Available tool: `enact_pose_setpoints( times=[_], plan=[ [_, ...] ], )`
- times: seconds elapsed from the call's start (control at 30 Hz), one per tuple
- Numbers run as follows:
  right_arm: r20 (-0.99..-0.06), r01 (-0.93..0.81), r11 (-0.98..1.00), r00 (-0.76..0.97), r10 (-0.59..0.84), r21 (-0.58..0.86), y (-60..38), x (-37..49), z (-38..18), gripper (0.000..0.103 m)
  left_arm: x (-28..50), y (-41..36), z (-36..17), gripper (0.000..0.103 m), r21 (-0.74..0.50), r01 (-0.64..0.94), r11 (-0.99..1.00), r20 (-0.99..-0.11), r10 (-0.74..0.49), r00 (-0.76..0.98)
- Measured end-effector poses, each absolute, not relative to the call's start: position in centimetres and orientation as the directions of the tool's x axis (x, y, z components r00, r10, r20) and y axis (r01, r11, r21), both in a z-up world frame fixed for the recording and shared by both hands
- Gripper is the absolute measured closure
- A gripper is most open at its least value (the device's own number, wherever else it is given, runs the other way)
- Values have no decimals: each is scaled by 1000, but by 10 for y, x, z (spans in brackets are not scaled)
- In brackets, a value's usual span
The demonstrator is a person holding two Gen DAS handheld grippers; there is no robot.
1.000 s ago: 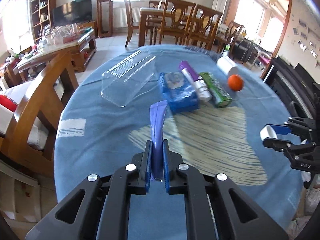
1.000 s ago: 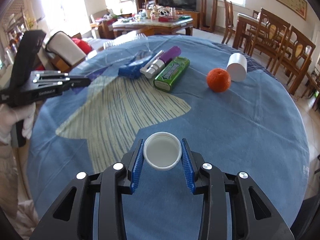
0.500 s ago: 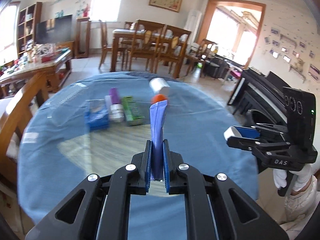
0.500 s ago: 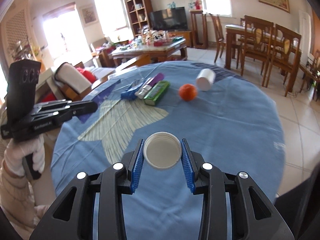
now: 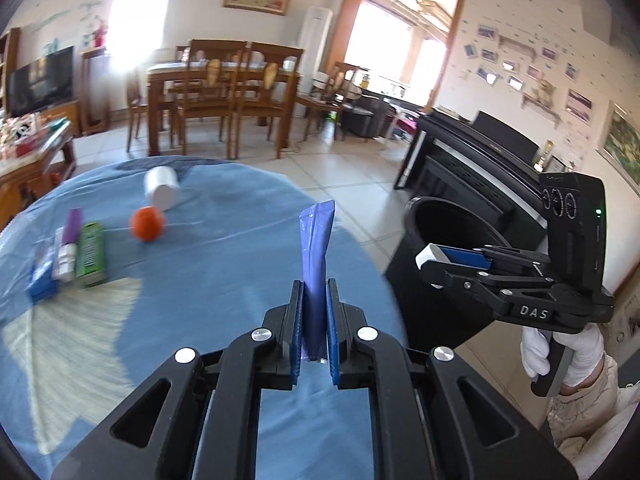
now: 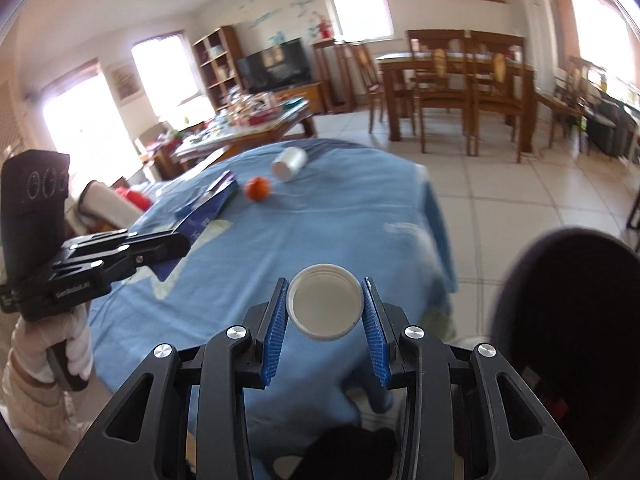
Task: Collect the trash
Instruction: 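Carry the blue strip in the left tool while the right tool carries the lid to the bin, then open the left tool over the bin while the right tool releases the lid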
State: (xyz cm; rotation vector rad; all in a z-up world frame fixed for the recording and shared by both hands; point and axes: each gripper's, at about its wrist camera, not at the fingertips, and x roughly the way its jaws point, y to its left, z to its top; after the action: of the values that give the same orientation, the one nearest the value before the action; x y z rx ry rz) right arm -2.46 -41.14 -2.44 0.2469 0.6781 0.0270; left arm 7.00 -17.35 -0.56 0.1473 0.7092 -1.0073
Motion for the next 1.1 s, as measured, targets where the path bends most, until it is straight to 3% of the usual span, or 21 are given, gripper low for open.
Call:
enact_pose_setpoints(
  times=[0.57,1.1],
  plan=[
    [-592,323,888,803,-74,328,-538,-124,-53,67,4,-319,-24,92,-189,933,307,-634,-763,123],
    [-612,430,830,778,-141,355,-591,-163,-81,67,-11,-378,-54,92,-194,958,210,-682,-731,23]
  ],
)
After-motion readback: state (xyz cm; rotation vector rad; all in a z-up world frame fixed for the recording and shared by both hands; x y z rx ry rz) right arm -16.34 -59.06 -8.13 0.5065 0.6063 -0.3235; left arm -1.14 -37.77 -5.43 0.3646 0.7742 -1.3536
